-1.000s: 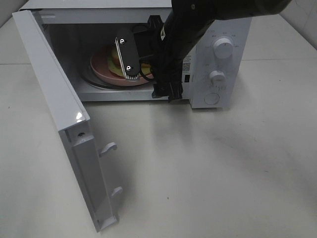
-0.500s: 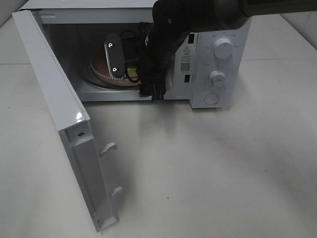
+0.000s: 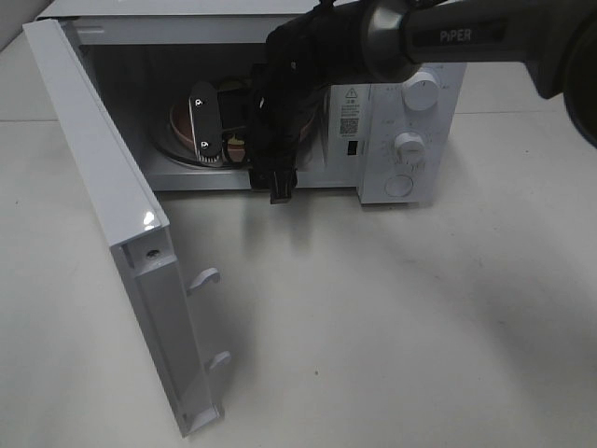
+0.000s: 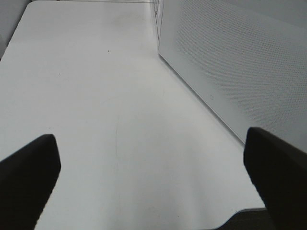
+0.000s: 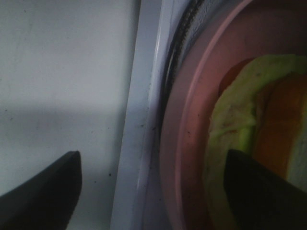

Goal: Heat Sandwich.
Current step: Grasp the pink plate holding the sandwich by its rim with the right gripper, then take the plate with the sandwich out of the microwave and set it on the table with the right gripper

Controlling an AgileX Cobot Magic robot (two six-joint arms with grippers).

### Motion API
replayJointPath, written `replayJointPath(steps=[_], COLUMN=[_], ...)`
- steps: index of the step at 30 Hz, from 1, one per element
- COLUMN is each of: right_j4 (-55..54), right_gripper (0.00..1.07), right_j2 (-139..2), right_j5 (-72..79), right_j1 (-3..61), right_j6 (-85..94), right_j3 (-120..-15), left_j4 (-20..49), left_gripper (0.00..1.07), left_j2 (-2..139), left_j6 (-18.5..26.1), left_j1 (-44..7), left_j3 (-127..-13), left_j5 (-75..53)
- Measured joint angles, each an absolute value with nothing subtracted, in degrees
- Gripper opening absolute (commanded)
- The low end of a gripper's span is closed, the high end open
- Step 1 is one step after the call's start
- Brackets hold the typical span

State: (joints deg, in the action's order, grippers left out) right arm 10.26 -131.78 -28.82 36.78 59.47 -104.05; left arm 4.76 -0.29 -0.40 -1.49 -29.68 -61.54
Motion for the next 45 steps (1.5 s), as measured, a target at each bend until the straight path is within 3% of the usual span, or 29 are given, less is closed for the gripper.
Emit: replayJointPath(steps=[7,12,15,16,17,20,45], right_j4=[10.2,10.1,10.1,10.1,10.1,10.4,10.1], right_gripper=[0.76,0.69,0.48,0.48,0.29,0.0,0.0], right_j2=[-133.6,-133.8,-133.8,-133.8,-133.8,-133.8,-132.9], right_j5=[-29.6,-30.0,-30.0,-30.0,-30.0,-28.9,-33.5], right_j1=[36.8,36.8,36.7,36.7,36.7,36.3,36.3], right_j6=[59.2,57.9,56.7,56.7,55.3,53.9,63.0], right_j3=[-105.2,-105.3,-105.4,-105.4,-105.5,-105.9,-105.8], left_j4=[4.8,4.8,4.8,4.8,4.8,4.8,4.7], left_gripper=[0.99,0.99,0.99,0.99,0.99,0.99,0.99], left_j2=[-0.3,-0.3,-0.3,-0.3,-0.3,-0.3,-0.3], left_j6=[-0.4,-0.4,-0.4,-0.4,-0.4,-0.4,-0.4], left_j1=[-1.5,-1.5,-1.5,-1.5,-1.5,-1.5,-1.5], left_j3=[-29.7,-29.7,-29.7,-29.7,-29.7,-29.7,-29.7], left_j5=[-61.5,-61.5,-61.5,-61.5,-61.5,-61.5,-61.5])
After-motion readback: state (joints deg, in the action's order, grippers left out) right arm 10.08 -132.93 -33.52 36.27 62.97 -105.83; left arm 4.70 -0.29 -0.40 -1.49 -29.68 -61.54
